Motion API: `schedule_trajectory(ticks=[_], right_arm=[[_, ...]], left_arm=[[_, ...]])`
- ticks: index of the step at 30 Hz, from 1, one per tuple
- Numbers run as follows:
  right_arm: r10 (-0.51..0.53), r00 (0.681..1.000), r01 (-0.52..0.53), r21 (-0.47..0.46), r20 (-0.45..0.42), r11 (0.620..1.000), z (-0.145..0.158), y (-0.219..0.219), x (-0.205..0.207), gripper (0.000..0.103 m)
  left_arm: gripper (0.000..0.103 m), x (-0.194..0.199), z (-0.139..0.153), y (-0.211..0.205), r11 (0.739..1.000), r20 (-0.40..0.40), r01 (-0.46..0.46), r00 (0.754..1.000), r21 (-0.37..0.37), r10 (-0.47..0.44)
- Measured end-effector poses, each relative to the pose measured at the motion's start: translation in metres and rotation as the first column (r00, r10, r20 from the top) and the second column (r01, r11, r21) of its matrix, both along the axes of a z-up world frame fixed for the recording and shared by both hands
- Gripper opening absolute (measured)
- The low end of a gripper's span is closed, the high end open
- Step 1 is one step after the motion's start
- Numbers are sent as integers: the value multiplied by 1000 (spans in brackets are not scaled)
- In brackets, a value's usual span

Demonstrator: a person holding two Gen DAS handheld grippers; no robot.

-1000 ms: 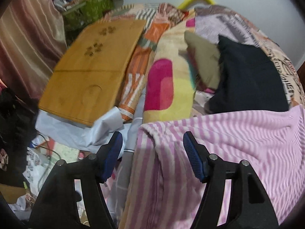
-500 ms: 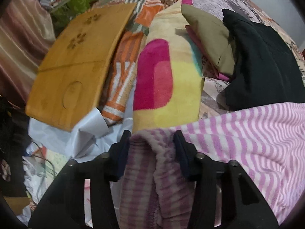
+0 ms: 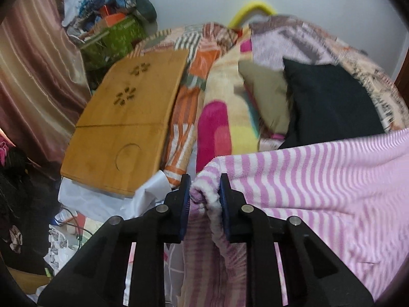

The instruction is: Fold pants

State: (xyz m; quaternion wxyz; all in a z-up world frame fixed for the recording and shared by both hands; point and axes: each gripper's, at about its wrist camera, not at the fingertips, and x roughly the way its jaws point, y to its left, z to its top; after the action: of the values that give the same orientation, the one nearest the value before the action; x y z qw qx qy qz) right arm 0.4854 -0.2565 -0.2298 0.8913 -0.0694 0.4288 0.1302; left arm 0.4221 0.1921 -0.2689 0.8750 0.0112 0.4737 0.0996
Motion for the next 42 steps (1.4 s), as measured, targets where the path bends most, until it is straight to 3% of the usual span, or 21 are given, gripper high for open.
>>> schedule_trajectory(ticks=[13, 20, 27, 33, 42], right_arm=[[-28, 992, 21, 52, 124, 998, 82, -27, -108, 6], [-46, 988, 30, 105, 149, 994, 104, -36, -178, 6], [-47, 989, 29, 125, 143, 992, 98, -38, -241, 6], [-79, 991, 61, 168, 104, 984, 79, -46, -271, 6], [-101, 995, 99, 168, 5, 981, 40, -50, -303, 6]], left_arm=[[19, -96, 82, -17, 996, 168, 79, 983, -30, -73], [18, -159, 95, -20, 991, 211, 117, 972, -58, -103], [16, -219, 75, -15, 987, 208, 119, 974, -109, -95], [16, -254, 43, -4, 983, 173, 98, 982, -156, -71], [16, -297, -6, -8, 983, 108, 106, 990, -148, -90]])
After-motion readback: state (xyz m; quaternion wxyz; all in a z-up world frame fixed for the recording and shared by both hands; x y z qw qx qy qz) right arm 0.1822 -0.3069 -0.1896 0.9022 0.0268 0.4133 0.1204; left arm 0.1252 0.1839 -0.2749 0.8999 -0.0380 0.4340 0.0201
